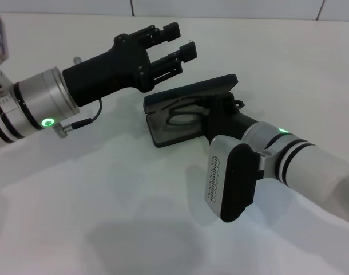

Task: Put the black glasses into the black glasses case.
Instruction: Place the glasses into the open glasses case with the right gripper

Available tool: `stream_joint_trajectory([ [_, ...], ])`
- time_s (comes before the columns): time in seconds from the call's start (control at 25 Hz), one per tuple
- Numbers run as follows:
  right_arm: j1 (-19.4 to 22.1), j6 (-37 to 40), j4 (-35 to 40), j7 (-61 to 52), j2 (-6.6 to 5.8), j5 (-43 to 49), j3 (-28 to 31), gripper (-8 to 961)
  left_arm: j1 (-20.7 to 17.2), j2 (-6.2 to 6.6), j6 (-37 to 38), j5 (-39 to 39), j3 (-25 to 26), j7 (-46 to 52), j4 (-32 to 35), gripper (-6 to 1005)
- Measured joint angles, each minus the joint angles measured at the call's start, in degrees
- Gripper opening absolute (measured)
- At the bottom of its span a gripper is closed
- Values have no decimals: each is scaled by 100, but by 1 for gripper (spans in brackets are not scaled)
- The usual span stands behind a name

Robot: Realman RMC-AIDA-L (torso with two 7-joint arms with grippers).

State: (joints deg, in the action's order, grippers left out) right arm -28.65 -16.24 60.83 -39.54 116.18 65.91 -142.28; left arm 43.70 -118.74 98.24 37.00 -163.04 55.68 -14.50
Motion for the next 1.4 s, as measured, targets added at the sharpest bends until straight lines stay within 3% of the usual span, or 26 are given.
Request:
stream_joint_trajectory([
  [0.52,133,23,254,16,0,-205,-52,263,-42,25,69,-9,0,30,0,595],
  [0.76,198,-204,516,994,0,-1221,-20,444,-62,35,110,-9,0,30,-1,595],
  [0.96,215,-472,710,1783,1,-2015,5,653,-130,42,203,-9,0,7,-1,595],
  [1.4,440,-689,1134,2531,1,-2455,11,641,-227,88,302,-9,0,-12,0,596],
])
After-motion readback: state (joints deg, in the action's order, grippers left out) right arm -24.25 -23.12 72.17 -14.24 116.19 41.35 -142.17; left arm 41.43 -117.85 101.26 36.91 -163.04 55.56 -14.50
